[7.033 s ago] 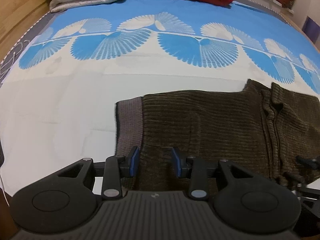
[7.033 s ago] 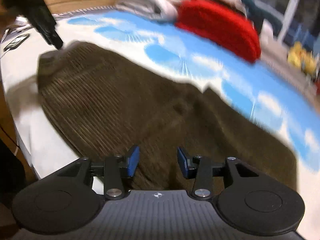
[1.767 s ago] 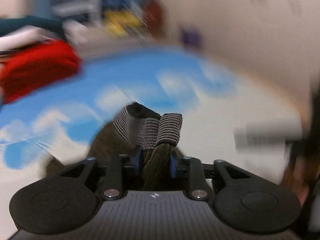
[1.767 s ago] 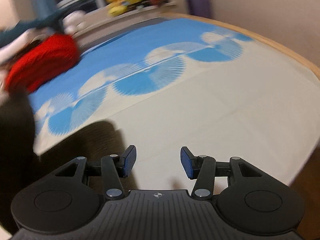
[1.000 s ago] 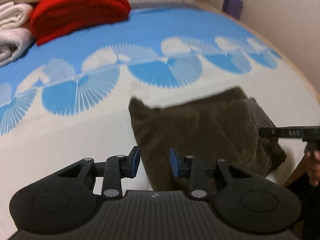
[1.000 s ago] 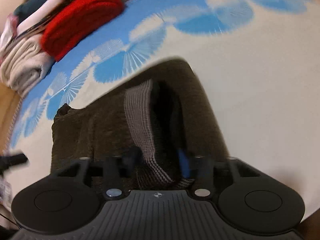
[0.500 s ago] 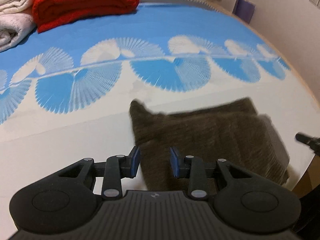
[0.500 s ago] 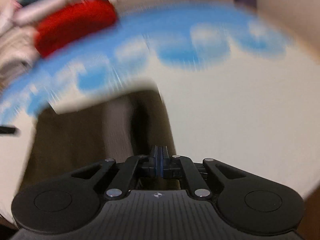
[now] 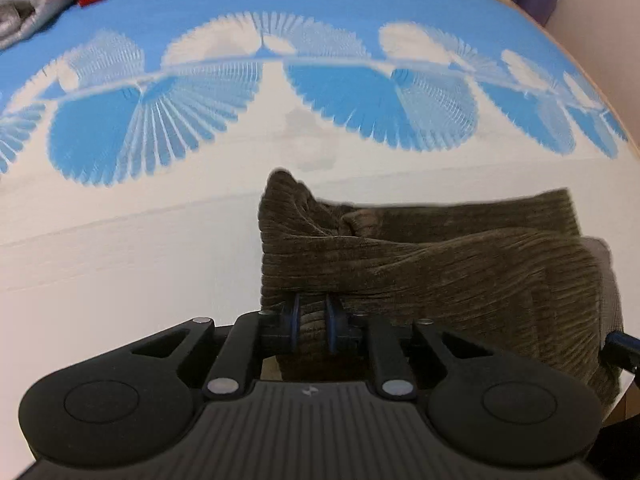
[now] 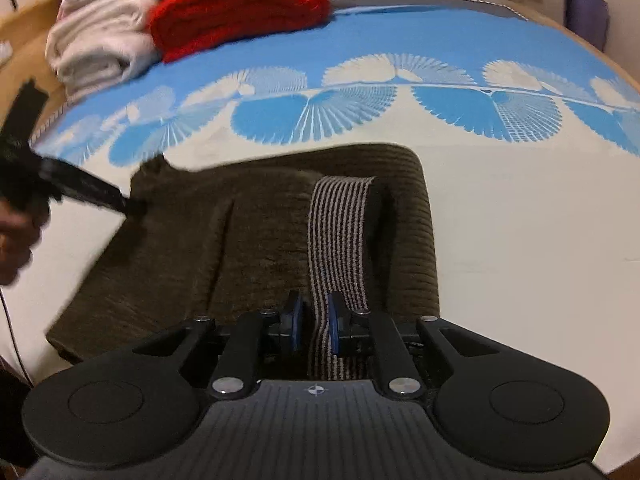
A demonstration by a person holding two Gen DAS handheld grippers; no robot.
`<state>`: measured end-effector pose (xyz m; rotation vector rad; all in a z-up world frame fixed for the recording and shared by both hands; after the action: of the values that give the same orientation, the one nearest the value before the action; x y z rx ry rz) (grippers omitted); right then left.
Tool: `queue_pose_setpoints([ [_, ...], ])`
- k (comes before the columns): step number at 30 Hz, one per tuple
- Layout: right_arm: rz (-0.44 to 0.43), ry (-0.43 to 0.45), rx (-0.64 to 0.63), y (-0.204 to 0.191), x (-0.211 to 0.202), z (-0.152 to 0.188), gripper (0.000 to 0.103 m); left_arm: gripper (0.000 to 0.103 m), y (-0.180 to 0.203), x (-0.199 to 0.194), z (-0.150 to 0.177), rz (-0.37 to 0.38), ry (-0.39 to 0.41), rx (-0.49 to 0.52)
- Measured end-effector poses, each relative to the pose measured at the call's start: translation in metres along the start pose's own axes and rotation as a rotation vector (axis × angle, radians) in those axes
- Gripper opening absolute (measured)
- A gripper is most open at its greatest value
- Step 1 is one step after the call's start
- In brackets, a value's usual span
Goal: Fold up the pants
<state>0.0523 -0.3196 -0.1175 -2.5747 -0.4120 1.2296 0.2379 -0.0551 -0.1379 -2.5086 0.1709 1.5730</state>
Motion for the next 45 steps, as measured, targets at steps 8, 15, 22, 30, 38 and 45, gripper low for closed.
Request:
queue_pose_setpoints([
  [8,0.085,-0.052,-0.035,0.011,0.004,0.013,0.017,0.018,0.021,-0.072,0.054,0.256,-0.005,0.235],
  [15,0.138,-0.050,-0.004,0.017,-0.001,0.009,0.021,0.021,0.028,-0.075,0.088,0.245,-0.026,0.364],
  [22,0.097,-0.009,0.123,0.032,-0.012,0.006,0.042,0.031,0.043,-0.066,0.098,0.213,-0.081,0.428],
  [30,0.024,0.176,0.163,0.063,-0.066,-0.067,0.076,0.082,0.005,-0.107,0.021,0.223,0.144,0.159],
  [38,-0.179,-0.066,0.427,0.114,0.010,-0.046,0.076,0.086,-0.021,-0.034,0.010,0.292,-0.062,-0.162],
  [45,-0.247,-0.105,0.530,0.133,0.034,-0.034,0.083,0.086,-0.031,-0.001,0.021,0.275,-0.135,-0.163],
])
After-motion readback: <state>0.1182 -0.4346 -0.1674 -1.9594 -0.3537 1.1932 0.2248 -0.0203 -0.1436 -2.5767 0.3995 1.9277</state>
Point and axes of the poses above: each gripper's, at about its wrist camera, not at the fingertips, and x roughly the way its jaws point, y to its right, z to its underside, the point moved 4 cm from there along x, roughly the way its jaws point, and after that the axes turned 10 degrees about -z, right-handed, at the moved point
